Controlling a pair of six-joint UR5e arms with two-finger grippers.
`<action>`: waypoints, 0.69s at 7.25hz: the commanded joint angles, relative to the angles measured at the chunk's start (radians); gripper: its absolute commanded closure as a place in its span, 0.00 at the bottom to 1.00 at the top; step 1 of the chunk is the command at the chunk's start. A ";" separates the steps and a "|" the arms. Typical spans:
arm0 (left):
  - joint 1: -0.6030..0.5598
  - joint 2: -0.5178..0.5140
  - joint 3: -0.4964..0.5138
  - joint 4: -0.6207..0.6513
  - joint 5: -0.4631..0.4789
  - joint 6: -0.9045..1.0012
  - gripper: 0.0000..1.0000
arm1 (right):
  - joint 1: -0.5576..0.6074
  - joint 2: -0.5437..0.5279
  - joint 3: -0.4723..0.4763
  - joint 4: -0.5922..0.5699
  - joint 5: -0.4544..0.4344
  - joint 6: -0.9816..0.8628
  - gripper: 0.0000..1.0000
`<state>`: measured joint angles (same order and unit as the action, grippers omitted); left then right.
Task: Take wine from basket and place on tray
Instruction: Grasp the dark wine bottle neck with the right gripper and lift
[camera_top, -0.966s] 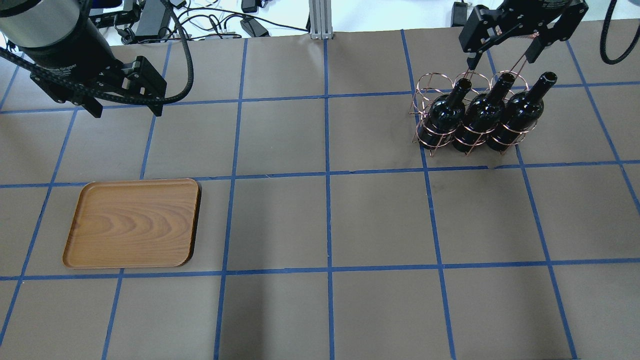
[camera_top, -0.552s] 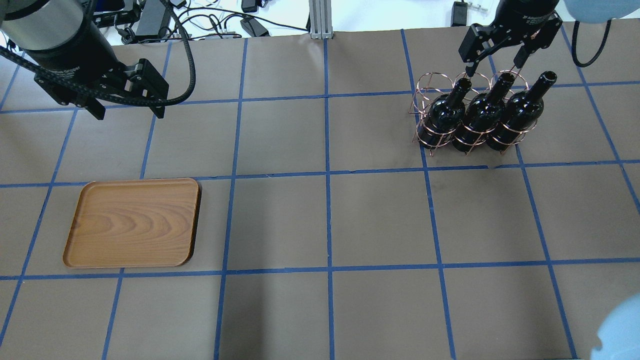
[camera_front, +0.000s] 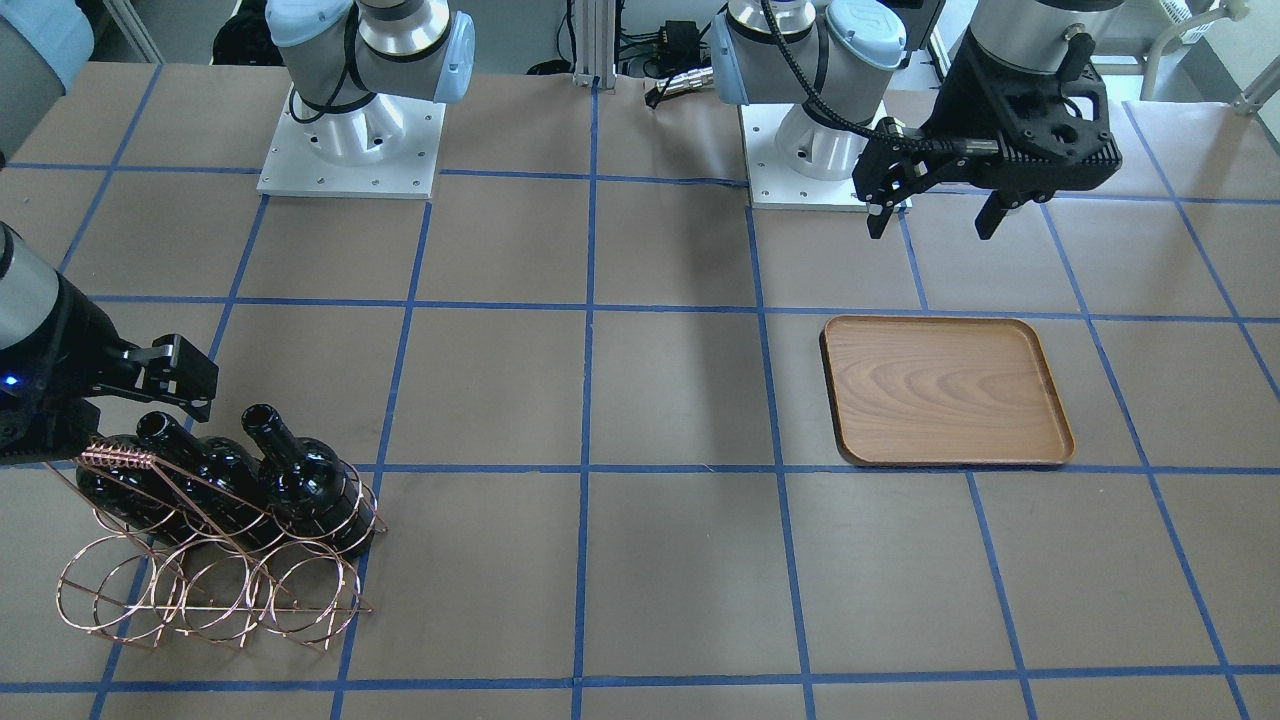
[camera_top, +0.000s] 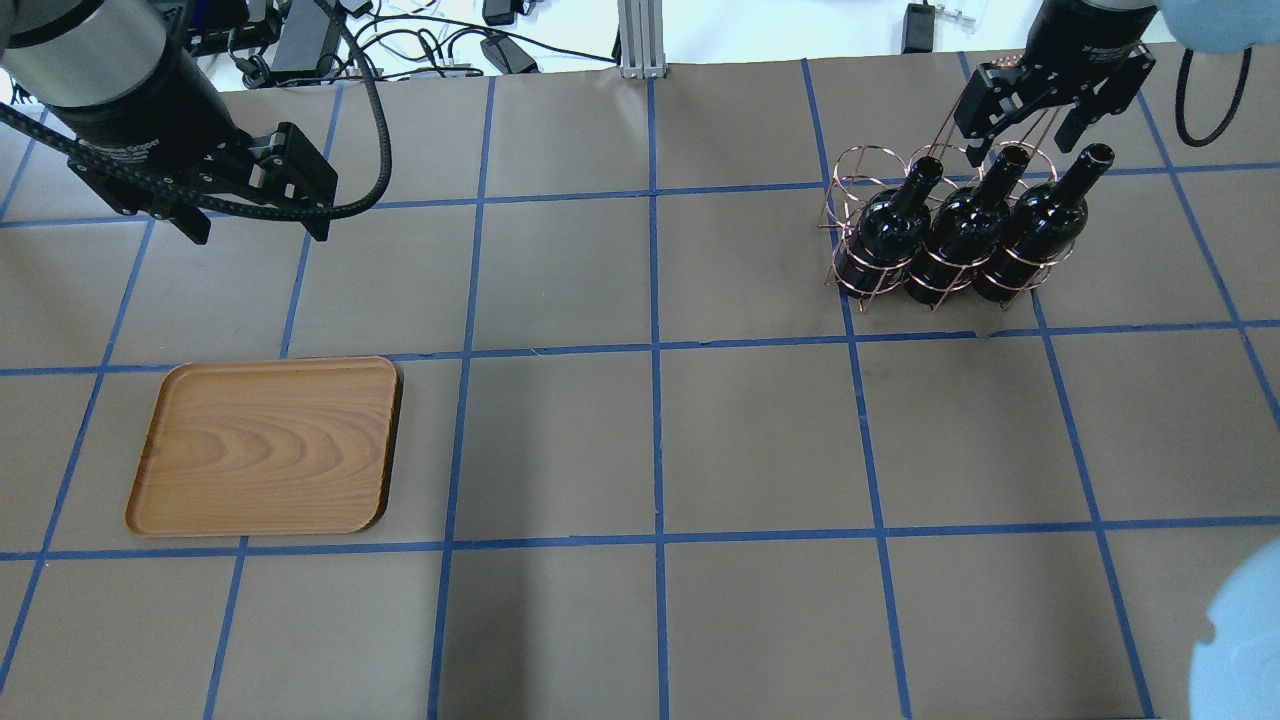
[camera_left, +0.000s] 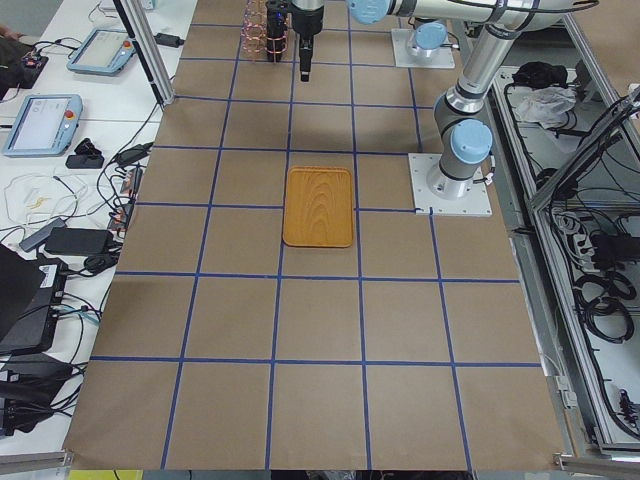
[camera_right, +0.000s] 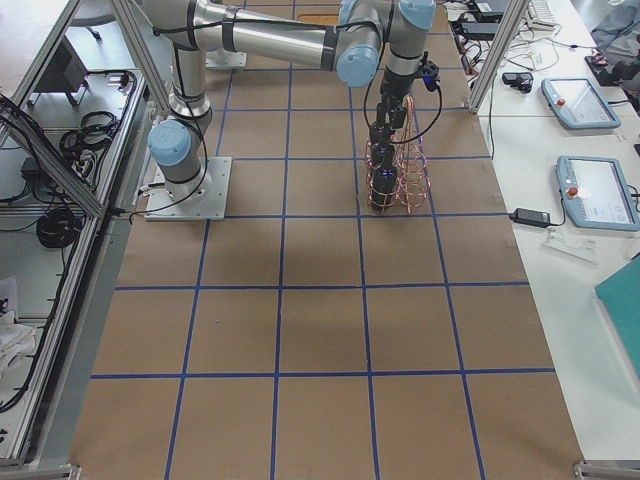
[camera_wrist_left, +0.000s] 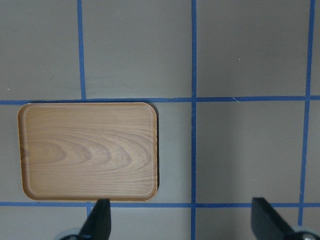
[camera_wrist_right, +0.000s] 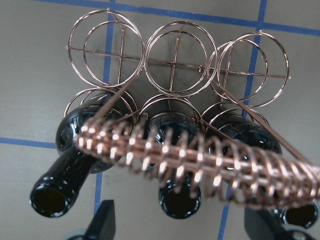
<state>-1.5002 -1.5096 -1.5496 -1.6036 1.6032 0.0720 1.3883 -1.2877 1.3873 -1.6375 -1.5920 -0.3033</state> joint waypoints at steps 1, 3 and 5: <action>0.000 0.002 -0.003 -0.001 0.001 0.000 0.00 | 0.000 0.007 0.010 -0.007 0.012 0.033 0.23; 0.000 0.002 -0.004 -0.004 0.001 0.000 0.00 | 0.000 0.031 0.016 -0.001 0.007 0.030 0.36; 0.000 0.002 -0.004 -0.002 0.001 0.000 0.00 | 0.000 0.044 0.015 -0.010 0.009 0.029 0.60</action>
<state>-1.5002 -1.5080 -1.5536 -1.6056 1.6046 0.0721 1.3881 -1.2545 1.4026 -1.6419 -1.5832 -0.2746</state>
